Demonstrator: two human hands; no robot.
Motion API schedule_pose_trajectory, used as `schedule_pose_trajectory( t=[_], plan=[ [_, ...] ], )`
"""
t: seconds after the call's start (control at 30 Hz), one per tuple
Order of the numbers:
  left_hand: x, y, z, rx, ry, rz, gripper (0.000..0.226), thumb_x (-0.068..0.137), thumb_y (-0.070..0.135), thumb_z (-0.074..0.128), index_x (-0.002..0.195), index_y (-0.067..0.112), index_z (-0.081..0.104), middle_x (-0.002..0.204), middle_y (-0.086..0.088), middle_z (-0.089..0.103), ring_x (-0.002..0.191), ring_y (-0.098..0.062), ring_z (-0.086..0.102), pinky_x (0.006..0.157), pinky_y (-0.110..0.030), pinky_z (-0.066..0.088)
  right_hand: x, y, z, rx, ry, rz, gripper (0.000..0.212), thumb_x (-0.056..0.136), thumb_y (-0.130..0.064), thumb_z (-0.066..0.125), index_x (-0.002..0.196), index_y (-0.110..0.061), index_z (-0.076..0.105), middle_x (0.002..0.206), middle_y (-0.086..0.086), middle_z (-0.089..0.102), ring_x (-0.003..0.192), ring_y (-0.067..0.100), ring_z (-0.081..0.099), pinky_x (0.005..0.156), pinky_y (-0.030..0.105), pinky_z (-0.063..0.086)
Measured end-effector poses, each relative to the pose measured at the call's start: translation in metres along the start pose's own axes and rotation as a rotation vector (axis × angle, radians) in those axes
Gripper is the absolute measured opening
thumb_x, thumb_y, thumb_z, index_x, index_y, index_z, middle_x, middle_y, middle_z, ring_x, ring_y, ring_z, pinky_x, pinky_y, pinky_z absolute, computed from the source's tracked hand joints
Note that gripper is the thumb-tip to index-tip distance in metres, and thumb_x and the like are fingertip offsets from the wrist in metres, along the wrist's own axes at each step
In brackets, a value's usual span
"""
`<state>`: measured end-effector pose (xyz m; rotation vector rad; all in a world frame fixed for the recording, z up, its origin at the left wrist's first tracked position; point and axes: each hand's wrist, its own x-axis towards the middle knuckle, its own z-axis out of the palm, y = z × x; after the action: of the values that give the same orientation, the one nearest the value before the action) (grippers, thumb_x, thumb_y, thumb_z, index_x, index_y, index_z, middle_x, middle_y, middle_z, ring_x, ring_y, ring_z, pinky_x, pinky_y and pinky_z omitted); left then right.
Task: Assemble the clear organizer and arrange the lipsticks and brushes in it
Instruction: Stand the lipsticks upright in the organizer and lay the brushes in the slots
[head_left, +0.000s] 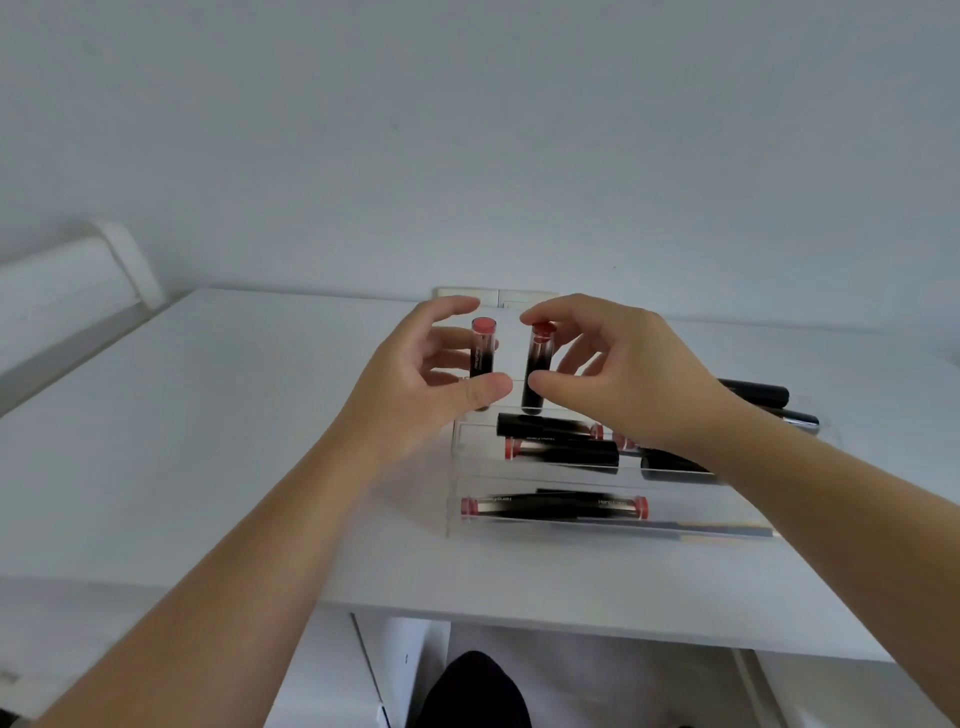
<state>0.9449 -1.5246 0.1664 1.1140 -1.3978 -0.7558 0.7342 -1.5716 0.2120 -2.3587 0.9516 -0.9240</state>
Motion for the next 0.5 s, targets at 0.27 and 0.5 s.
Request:
schedule_pose_trajectory(
  t=[0.27,0.5],
  plan=[
    [-0.006,0.005,-0.003,-0.005,-0.057,0.031,0.047,0.079,0.009,0.076,0.111,0.042,0.069,0.103,0.0,0.08,0.09,-0.019,0.076,0.078,-0.023,0.058,0.001,0.002,0.014,0.039,0.093,-0.005,0.036,0.083,-0.022,0.075,0.116,-0.034,0.065,0.091,-0.018,0.067,0.083,0.002,0.067,0.072,0.017,0.053],
    [-0.002,0.002,-0.001,0.024,-0.026,0.012,0.043,0.074,0.02,0.081,0.101,0.052,0.072,0.096,0.006,0.079,0.086,-0.018,0.077,0.082,-0.027,0.06,0.004,0.001,0.022,0.044,0.127,-0.012,0.029,0.078,-0.037,0.079,0.098,-0.038,0.058,0.088,-0.011,0.063,0.076,0.007,0.06,0.066,0.019,0.05]
  ],
)
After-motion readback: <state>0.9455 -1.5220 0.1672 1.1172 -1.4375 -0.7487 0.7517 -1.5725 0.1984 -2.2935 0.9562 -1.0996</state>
